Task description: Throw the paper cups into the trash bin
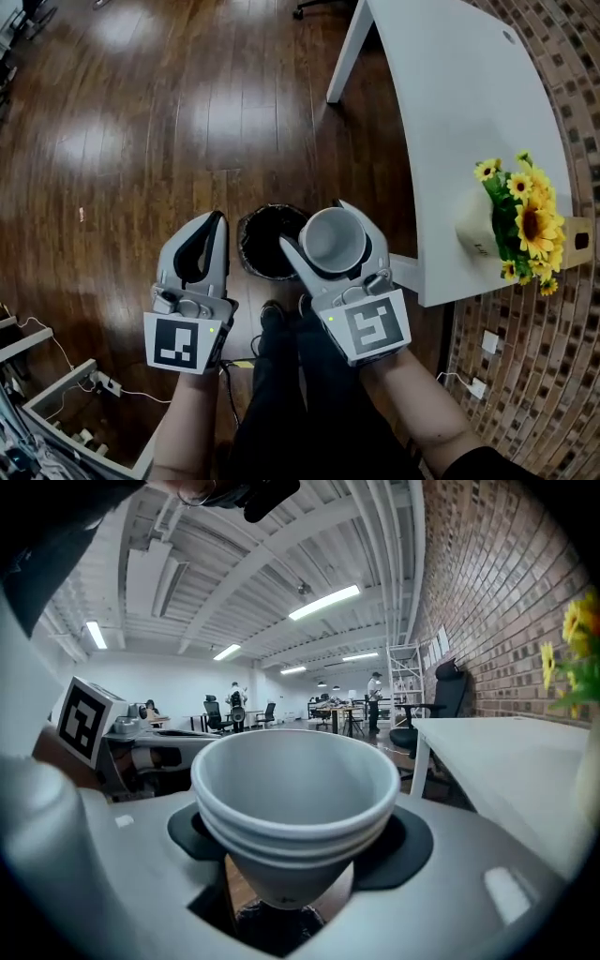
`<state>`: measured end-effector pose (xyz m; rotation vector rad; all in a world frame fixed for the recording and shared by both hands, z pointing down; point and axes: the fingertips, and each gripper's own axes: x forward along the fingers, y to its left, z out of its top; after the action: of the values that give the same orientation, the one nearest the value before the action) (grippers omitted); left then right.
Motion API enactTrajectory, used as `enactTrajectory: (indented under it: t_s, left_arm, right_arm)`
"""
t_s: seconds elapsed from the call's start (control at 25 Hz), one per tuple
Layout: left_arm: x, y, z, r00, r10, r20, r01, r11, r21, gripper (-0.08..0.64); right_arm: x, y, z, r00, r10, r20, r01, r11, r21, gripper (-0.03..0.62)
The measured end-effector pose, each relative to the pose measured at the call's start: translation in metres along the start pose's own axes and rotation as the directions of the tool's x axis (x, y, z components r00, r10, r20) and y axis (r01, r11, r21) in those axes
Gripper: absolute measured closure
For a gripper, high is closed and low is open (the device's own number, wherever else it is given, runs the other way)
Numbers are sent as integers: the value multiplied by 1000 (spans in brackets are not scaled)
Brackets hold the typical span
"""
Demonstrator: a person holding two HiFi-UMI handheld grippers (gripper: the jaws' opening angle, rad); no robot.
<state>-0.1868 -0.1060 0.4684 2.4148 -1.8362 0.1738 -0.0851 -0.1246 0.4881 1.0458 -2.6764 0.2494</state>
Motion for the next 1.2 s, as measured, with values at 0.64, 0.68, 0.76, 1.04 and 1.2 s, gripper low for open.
enactTrajectory:
  t_s: [0.64, 0.68, 0.76, 1.04, 1.2]
  left_arm:
    - [22, 9, -143, 992, 1, -128, -8, 999, -49, 555]
    - [24, 10, -150, 991, 4, -133, -11, 999, -53, 555]
    - [26, 11, -161, 990, 6, -142, -15, 998, -66, 555]
    - [24, 7, -201, 984, -3, -179, -16, 995, -102, 555]
    - [26, 1, -232, 974, -17, -227, -9, 994, -113, 555]
  right_arm:
    - [57, 14, -153, 988, 81, -128, -79, 997, 15, 249]
    - [59, 14, -162, 987, 83, -141, -81, 997, 15, 249]
    - [61, 15, -179, 983, 86, -160, -85, 996, 13, 249]
    - [68, 13, -226, 973, 80, -215, -72, 996, 44, 247]
    - [75, 18, -247, 964, 96, -249, -87, 995, 48, 247]
